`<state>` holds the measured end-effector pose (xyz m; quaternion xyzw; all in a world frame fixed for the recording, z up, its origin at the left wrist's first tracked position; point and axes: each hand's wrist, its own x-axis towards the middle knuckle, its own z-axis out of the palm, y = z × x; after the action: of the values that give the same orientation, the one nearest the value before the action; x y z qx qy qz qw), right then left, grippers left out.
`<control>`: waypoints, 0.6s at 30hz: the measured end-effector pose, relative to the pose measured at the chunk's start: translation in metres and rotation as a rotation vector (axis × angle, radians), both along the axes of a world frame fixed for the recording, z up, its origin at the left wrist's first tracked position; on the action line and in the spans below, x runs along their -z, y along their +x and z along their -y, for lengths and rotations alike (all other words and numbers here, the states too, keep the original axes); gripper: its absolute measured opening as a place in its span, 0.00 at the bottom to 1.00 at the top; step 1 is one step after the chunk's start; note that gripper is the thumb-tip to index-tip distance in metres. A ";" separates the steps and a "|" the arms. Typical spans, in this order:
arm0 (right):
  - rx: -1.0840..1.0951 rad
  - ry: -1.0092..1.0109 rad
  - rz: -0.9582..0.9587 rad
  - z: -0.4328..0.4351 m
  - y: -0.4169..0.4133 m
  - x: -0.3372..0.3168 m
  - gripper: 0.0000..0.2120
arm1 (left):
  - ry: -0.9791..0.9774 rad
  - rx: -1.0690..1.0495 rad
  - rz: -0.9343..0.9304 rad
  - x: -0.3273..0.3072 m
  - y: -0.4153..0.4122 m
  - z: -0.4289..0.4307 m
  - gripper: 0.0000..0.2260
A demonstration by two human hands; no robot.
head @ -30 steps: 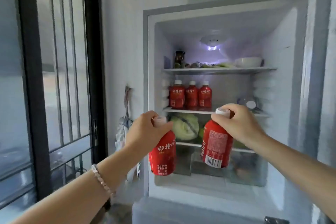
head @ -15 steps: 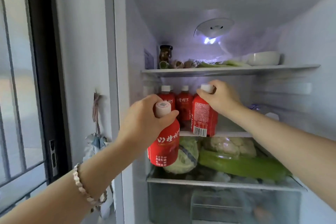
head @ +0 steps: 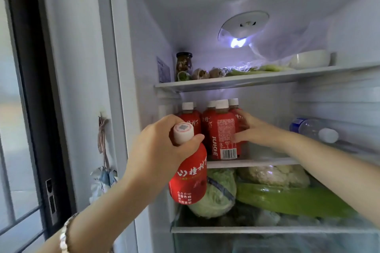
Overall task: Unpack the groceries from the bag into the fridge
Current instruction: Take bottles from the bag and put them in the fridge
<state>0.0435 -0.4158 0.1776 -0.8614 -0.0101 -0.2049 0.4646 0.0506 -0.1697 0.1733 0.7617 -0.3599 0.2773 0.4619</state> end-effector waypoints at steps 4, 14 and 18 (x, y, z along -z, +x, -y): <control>-0.049 0.163 -0.001 0.003 0.003 0.005 0.37 | 0.016 -0.011 0.010 0.003 -0.001 -0.002 0.10; 0.234 0.016 0.100 -0.011 0.044 0.015 0.40 | 0.001 -0.047 -0.036 0.007 -0.003 0.001 0.11; 0.316 -0.064 0.140 -0.027 0.036 0.020 0.39 | 0.016 -0.056 -0.050 0.007 -0.004 0.000 0.10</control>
<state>0.0798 -0.3892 0.1574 -0.8504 0.0866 -0.3342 0.3971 0.0469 -0.1702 0.1661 0.7819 -0.3291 0.2678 0.4568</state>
